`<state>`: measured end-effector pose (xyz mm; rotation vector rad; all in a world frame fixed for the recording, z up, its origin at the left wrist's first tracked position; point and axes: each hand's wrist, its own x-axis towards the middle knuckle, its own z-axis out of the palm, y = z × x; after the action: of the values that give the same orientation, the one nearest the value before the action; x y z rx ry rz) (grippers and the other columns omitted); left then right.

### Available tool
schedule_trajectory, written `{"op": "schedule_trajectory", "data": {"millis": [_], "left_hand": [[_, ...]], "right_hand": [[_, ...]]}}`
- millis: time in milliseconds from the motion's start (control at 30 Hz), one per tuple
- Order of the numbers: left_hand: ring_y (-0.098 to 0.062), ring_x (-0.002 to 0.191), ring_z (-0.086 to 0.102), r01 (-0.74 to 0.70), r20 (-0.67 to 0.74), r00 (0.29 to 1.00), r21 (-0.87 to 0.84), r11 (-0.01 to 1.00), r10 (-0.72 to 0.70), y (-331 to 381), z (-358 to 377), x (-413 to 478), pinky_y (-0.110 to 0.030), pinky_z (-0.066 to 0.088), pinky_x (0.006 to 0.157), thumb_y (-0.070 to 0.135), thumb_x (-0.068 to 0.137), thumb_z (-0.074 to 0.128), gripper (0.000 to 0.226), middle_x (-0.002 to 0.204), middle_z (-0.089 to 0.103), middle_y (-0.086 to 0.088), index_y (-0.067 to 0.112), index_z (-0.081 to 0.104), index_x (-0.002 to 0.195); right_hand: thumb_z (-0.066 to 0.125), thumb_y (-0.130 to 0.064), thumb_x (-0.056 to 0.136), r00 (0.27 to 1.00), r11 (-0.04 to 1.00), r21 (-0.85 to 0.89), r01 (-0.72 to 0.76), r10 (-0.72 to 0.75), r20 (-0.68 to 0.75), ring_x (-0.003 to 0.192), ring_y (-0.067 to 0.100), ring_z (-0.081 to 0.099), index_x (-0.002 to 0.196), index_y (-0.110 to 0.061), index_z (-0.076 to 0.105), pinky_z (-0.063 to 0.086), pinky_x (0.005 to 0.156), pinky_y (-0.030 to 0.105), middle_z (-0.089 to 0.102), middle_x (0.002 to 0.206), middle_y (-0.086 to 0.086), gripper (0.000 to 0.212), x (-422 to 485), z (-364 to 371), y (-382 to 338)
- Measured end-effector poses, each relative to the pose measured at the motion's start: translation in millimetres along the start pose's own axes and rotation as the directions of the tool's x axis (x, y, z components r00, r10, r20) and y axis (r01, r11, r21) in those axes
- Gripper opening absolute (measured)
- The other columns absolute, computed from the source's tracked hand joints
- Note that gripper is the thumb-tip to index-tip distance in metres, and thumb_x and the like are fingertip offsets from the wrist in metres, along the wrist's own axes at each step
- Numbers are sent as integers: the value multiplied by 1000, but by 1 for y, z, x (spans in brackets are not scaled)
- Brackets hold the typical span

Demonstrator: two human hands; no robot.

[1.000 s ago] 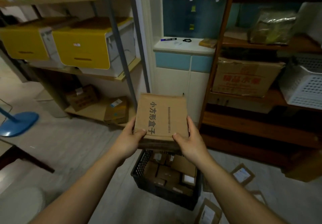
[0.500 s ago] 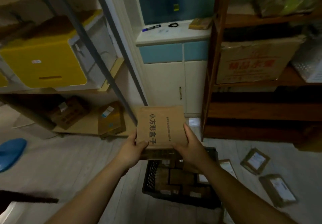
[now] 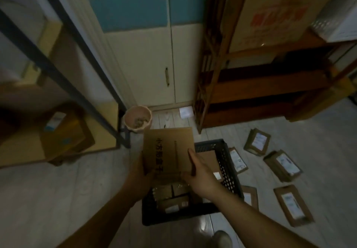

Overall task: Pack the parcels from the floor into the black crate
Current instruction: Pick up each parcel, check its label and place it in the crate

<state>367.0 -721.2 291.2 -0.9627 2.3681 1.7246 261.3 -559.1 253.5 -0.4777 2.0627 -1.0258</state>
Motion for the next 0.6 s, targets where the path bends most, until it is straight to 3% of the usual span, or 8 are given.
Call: {"op": "schedule_trajectory", "data": {"millis": [67,167,267,367,500,600], "left_hand": [[24,89,54,11,-6,1000,25,1000,-11,-48,16,26,-4,49,72,10,89,59,38,105,55,18,28,43,119],[8,98,59,30,-5,1000,73,997,-30,-128,44,70,-28,54,89,25,83,63,49,114,55,13,26,40,127],[-11,124,40,39,-22,999,268,963,-34,-194,70,102,-34,37,106,26,92,50,65,142,25,3,22,16,147],[-28,140,23,97,-25,995,405,909,-95,-260,96,136,-32,26,111,18,97,44,62,156,2,-8,19,11,150],[-32,138,26,64,-13,998,514,855,-67,-318,118,174,-39,27,112,27,96,47,60,155,5,-9,22,20,148],[-35,139,24,45,9,998,613,789,-63,-346,124,200,-42,26,114,39,92,51,66,156,4,-13,26,18,148]], "right_hand": [[62,-31,90,1000,998,-58,-3,4,27,141,14,24,153,-26,7,25,113,25,12,159,-5,84,33,20,39],[61,-34,90,999,992,-123,19,-12,52,144,15,18,153,-27,7,21,116,28,8,160,-3,83,86,52,106],[60,-33,91,996,985,-171,31,-15,93,144,15,18,153,-26,10,18,111,21,10,160,-3,80,128,78,159],[59,-34,92,988,973,-222,58,-25,150,143,16,21,153,-25,11,20,110,21,12,159,0,78,170,104,211],[57,-32,93,983,959,-250,134,-97,154,138,16,29,152,-24,13,23,102,16,18,157,1,74,211,131,261],[55,-34,94,976,936,-292,196,-158,149,137,18,32,152,-25,14,30,106,25,20,156,3,72,233,146,289]]}}
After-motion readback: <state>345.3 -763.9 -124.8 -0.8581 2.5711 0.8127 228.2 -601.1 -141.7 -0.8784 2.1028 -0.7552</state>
